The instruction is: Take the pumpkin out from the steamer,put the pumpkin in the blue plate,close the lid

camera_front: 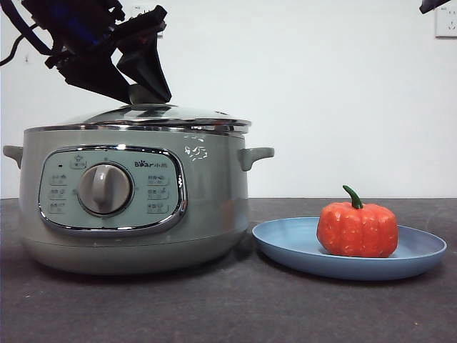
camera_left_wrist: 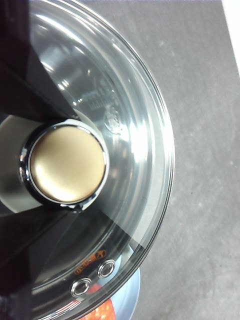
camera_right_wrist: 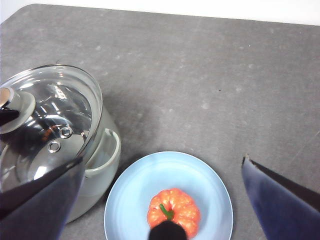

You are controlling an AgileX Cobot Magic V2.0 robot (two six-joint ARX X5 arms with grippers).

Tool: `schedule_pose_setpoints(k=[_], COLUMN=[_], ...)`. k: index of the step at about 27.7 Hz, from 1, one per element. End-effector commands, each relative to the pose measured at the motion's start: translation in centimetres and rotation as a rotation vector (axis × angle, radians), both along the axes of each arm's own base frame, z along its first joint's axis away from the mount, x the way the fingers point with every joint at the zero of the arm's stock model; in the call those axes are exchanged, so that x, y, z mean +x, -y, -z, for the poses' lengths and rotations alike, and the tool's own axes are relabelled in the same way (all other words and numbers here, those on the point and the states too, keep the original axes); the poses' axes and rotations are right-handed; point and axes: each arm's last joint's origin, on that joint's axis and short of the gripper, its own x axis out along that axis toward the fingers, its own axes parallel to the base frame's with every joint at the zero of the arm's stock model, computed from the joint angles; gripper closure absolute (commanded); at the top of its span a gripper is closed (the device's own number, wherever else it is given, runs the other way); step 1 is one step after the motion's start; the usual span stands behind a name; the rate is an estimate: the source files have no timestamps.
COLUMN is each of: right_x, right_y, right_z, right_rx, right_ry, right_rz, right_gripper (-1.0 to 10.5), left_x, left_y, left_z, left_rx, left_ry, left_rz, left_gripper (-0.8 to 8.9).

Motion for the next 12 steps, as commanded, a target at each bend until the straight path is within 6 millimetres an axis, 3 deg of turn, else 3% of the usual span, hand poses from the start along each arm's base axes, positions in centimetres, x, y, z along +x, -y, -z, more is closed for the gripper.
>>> schedule_pose_setpoints(k=[1,12], right_x=[0.05,0.05], right_y=[-0.05,-0.05], right_z=[0.22,0.22], right_rx=[0.003,0.004], right_ry=[-0.007,-0.007], right_rz=[0.006,0.006], right_gripper=[3.8,3.8], left_x=[-0.32,-0.27], left_y=[-0.22,-0.30], left_z=[1.45,1.43], left_rx=[0.083,0.108], left_ry=[-0.069,-0.055], left_rz=[-0.038,-0.053], left_gripper=[8.22,8.04])
